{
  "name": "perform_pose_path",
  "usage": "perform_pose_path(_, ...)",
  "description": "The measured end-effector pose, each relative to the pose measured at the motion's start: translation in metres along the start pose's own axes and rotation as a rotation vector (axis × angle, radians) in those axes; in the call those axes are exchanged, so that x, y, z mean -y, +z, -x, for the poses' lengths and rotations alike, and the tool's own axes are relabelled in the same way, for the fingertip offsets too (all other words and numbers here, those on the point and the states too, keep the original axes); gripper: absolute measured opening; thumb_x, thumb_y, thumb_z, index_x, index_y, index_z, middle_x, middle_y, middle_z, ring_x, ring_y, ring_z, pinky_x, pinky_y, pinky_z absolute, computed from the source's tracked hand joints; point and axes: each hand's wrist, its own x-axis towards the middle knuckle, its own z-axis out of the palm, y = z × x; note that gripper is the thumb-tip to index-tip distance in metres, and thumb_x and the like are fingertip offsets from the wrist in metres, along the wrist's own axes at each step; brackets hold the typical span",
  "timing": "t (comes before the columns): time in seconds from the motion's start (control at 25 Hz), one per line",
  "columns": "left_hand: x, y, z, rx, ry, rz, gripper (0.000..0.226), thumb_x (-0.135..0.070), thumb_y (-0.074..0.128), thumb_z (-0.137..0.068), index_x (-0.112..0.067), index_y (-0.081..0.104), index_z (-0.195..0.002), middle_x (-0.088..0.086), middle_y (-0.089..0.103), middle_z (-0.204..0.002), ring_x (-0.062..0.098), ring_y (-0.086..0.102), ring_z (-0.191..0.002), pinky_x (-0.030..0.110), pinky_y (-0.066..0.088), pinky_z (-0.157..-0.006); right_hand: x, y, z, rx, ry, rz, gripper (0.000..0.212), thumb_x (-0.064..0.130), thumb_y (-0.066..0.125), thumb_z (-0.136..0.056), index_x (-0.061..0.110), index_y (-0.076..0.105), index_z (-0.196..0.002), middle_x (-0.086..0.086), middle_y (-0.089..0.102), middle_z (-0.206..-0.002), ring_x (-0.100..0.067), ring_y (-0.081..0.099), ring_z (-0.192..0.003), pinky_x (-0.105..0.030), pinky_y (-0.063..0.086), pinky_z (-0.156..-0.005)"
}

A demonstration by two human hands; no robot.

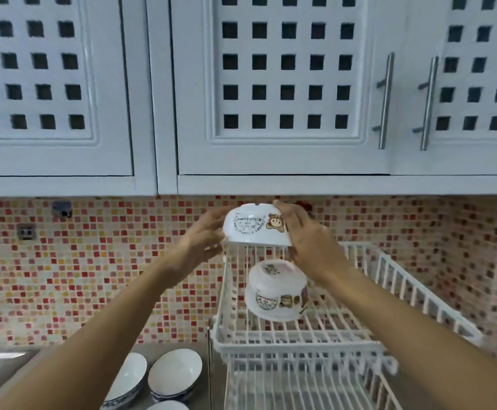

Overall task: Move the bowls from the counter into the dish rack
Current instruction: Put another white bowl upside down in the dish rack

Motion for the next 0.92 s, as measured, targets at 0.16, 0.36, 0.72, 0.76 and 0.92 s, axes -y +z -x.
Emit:
perform_pose_path(0.16,0.007,0.030,-0.007,0.103,-0.024,-0.253,0.080,-0.050,0.072,-0.067,-0.049,0.029,-0.134,-0.013,0.048,-0.132,0.004,0.057,-0.108,0.020,0.054,-0.080,-0.030,0.007,0.020,-0.012,-0.022,-0.086,0.073,0.007,0.066,-0.081,0.026,0.021,-0.135,-0.011,0.045,-0.138,-0.035,0.064,-0.092,-0.047,0.058,-0.072)
perform_pose_path(0.36,0.022,0.053,0.004,0.069,-0.007,-0.435,0.095,-0.048,0.081,-0.058,-0.068,0.018,-0.127,-0.004,0.029,-0.149,0.024,0.042,-0.132,0.041,0.050,-0.099,-0.063,0.008,0.057,0.311,0.081,-0.533,0.093,0.057,0.071,-0.068,0.038,0.018,-0.143,0.010,0.011,-0.156,-0.012,0.023,-0.138,-0.041,0.033,-0.108)
perform_pose_path(0.72,0.053,0.076,0.014,0.170,-0.050,-0.923,0.127,-0.048,0.080,-0.063,-0.045,-0.020,-0.141,-0.011,-0.016,-0.158,0.021,-0.006,-0.147,0.047,0.012,-0.117,-0.071,0.028,0.078,0.398,0.152,-0.589,0.106,0.053,0.084,-0.053,0.036,0.027,-0.141,0.012,0.033,-0.145,-0.009,0.032,-0.134,-0.043,0.033,-0.112)
perform_pose_path(0.76,0.054,0.077,0.014,0.170,-0.036,-0.931,0.127,-0.044,0.081,-0.064,-0.042,-0.019,-0.143,-0.010,-0.013,-0.158,0.022,-0.001,-0.147,0.043,0.017,-0.117,-0.072,0.028,0.079,0.393,0.112,-0.544,0.105,0.050,0.085,-0.055,0.034,0.027,-0.141,0.014,0.031,-0.141,-0.006,0.031,-0.132,-0.040,0.031,-0.113)
perform_pose_path(0.92,0.058,0.080,0.017,0.198,0.042,-1.022,0.115,-0.037,0.077,-0.072,-0.034,-0.010,-0.147,-0.005,-0.004,-0.157,0.021,0.015,-0.144,0.027,0.026,-0.112,-0.070,0.030,0.080,0.406,-0.002,-0.414,0.110,0.047,0.086,-0.056,0.026,0.024,-0.144,0.008,0.027,-0.139,-0.005,0.025,-0.129,-0.027,0.022,-0.109)
